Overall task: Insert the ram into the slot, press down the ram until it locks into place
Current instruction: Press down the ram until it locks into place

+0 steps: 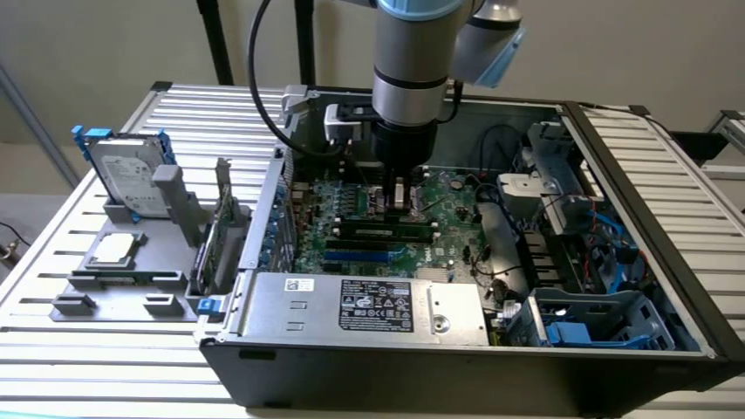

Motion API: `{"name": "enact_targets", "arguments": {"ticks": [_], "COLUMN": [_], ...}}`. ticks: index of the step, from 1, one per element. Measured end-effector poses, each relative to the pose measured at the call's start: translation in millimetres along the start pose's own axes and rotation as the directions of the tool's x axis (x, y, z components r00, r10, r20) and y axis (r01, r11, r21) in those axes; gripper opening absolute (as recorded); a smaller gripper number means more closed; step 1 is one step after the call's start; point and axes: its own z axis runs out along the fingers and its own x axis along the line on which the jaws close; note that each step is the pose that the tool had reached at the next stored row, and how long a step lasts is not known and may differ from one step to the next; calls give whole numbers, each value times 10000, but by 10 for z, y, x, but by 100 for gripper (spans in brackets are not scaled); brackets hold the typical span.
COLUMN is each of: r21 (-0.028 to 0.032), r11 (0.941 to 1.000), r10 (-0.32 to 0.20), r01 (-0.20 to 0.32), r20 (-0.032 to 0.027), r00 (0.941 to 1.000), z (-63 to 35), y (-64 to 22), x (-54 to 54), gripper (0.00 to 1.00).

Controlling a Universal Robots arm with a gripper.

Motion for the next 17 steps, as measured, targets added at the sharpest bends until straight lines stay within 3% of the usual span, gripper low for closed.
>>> {"name": "enact_targets", "arguments": {"ticks": [10, 17], "r21": [-7, -53], "r11": [10000, 10000], "r10": [20, 55], "r01": [-20, -55], "r20": [14, 12], "r00": [10000, 10000], "z": [42, 78], "y": [-5, -4], "x": [-30, -39], "gripper": [11, 11]}}
